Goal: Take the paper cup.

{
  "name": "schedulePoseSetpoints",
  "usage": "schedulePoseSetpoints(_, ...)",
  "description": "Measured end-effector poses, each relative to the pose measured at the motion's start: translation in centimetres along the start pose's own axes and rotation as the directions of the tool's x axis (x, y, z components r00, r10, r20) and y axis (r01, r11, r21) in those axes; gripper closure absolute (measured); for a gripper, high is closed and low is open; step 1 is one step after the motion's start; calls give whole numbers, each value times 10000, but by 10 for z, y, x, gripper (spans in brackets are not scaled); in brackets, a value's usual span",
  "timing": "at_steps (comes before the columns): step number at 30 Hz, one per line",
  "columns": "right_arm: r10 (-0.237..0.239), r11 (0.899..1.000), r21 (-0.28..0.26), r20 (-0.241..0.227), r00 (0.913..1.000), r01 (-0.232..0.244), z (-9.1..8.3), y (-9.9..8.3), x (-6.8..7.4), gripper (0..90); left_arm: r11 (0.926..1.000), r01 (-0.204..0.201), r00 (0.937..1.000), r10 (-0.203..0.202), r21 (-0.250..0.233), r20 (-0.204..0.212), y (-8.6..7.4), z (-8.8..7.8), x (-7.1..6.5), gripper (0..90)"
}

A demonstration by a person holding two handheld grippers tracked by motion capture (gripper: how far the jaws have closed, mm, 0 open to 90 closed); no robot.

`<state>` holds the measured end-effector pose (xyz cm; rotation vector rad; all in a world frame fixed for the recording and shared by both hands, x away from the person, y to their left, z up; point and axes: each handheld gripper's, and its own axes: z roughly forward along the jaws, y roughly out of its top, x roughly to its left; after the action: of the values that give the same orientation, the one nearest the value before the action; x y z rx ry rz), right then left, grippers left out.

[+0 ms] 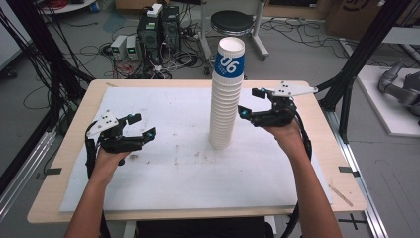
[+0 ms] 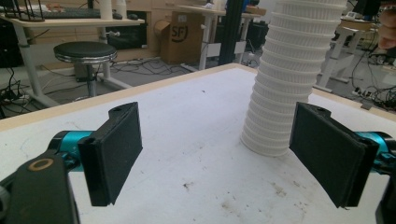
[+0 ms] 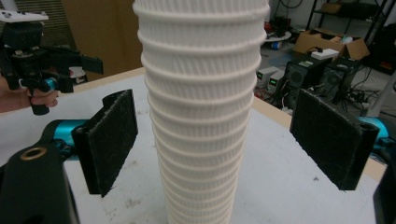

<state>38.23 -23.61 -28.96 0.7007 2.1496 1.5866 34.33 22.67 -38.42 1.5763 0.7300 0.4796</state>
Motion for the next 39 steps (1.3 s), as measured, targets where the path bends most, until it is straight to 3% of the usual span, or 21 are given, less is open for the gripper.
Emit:
schedulePoseSetpoints(8, -241, 9996, -118, -184, 9995, 239, 14, 20, -1, 151, 10000, 53, 10000, -53, 32, -39, 0, 1, 1, 168)
schedulePoseSetpoints(13, -299, 9994, -172, -561, 9980, 289, 25, 32, -1, 146, 10000, 83, 10000, -83, 43, -36, 0, 2, 0, 168)
schedulePoseSetpoints(18, -148, 9999, 0, -667, 9977, 148, 39, 35, -5, 133, 10000, 9, 10000, -9, 4, 0, 4, 1, 0, 168)
schedulePoseSetpoints(22, -267, 9996, 11, -793, 9965, 269, 41, 36, -5, 132, 9999, -9, 10000, 10, -109, 46, 10, 2, -1, 168)
schedulePoseSetpoints(25, -231, 9997, 43, -639, 9977, 234, 40, 36, -6, 139, 9999, -104, 9999, 105, -124, 87, 14, 3, -1, 168)
schedulePoseSetpoints(34, -293, 9994, 174, -637, 9975, 305, 38, 37, -4, 148, 9967, -645, 9945, 682, -483, 792, 65, 19, -12, 168)
schedulePoseSetpoints(35, -303, 9994, 169, -660, 9974, 314, 38, 37, -5, 148, 9955, -768, 9916, 820, -548, 1001, 80, 25, -15, 167)
schedulePoseSetpoints(36, -280, 9994, 182, -668, 9974, 293, 38, 37, -5, 149, 9955, -768, 9916, 820, -548, 1001, 80, 25, -15, 168)
schedulePoseSetpoints(39, -303, 9993, 208, -685, 9972, 318, 37, 37, -5, 150, 9925, -987, 9834, 1084, -728, 1453, 110, 36, -23, 168)
